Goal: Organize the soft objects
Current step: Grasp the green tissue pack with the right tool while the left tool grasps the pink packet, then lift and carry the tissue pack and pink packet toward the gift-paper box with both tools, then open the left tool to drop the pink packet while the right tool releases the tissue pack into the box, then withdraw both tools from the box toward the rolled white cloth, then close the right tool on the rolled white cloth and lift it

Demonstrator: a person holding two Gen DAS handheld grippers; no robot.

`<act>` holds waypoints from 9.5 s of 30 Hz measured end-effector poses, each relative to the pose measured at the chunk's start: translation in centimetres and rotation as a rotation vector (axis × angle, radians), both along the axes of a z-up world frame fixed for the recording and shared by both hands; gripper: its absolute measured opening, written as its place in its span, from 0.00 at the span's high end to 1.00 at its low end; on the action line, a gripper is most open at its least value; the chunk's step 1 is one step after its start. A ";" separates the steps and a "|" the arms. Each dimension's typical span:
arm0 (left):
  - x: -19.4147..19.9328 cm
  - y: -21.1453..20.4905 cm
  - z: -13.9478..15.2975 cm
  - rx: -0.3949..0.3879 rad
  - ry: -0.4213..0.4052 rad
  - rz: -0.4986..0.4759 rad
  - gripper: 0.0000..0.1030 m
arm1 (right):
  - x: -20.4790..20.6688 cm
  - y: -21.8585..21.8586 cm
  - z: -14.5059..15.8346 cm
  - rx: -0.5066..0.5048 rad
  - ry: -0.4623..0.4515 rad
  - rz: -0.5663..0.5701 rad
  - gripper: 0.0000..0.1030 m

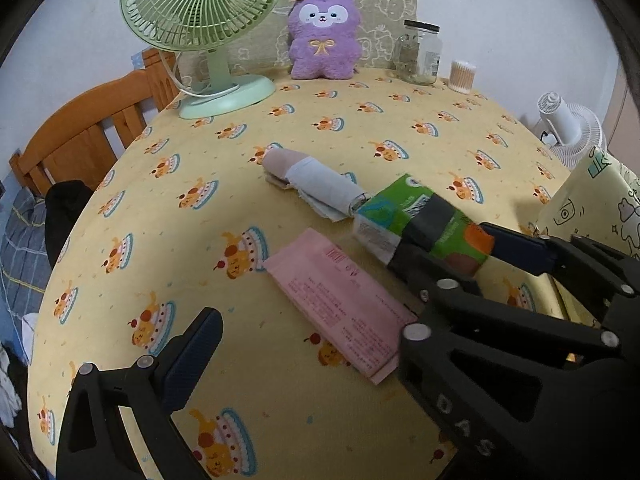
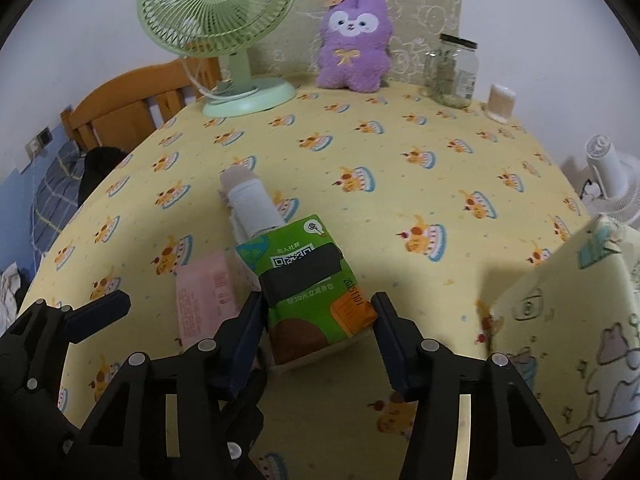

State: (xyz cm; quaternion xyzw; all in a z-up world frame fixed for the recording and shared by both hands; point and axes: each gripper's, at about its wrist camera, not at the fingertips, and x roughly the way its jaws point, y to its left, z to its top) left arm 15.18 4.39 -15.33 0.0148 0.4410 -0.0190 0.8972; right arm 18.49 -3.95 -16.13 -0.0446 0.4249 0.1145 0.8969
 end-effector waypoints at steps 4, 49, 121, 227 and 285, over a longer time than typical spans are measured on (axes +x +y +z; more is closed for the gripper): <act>1.2 -0.1 -0.3 -0.006 0.025 0.039 0.01 | 0.2 -0.8 0.5 0.002 -0.020 -0.043 0.45; -2.7 0.8 2.1 -0.034 -0.061 0.081 0.61 | -3.4 -0.8 2.5 0.060 -0.010 -0.071 0.44; -8.1 -7.7 14.5 0.001 -0.362 0.018 0.61 | -9.9 -9.4 15.7 0.126 -0.311 -0.084 0.44; -8.1 -16.5 12.4 -0.010 -0.267 -0.276 0.05 | -11.7 -18.5 12.3 0.149 -0.230 -0.339 0.13; -0.2 4.0 6.3 0.016 -0.144 0.021 0.05 | -0.6 3.1 6.8 0.089 -0.224 -0.024 0.01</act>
